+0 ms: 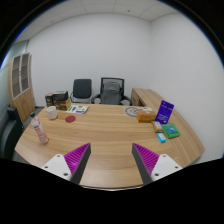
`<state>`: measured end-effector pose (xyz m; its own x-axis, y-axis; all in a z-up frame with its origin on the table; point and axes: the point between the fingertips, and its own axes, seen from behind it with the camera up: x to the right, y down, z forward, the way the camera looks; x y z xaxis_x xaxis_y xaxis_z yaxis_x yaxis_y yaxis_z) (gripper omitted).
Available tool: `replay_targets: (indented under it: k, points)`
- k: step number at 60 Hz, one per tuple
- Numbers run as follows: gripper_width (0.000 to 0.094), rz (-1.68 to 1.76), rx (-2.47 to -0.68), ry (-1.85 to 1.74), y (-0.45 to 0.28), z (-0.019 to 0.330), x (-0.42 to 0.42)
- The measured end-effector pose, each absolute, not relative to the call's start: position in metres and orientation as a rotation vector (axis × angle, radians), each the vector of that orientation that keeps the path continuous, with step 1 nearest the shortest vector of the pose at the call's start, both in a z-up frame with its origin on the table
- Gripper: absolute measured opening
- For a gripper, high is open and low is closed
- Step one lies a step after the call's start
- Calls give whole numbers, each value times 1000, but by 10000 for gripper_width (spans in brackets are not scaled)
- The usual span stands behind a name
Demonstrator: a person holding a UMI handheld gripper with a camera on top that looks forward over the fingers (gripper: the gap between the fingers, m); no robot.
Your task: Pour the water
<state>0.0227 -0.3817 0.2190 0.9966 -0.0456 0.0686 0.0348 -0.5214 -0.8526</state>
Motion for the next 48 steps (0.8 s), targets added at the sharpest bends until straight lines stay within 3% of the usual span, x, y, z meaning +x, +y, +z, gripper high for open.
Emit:
replay_targets:
  k: [11,24,35,48]
  points:
    - [858,-85,-2131,15,-386,208,23]
    - [857,-42,-2180,-17,-400,171,-16]
    - [857,46,-2228,-98,-409,137,-100]
    - [859,139,-2198,-201,-392,123,-234]
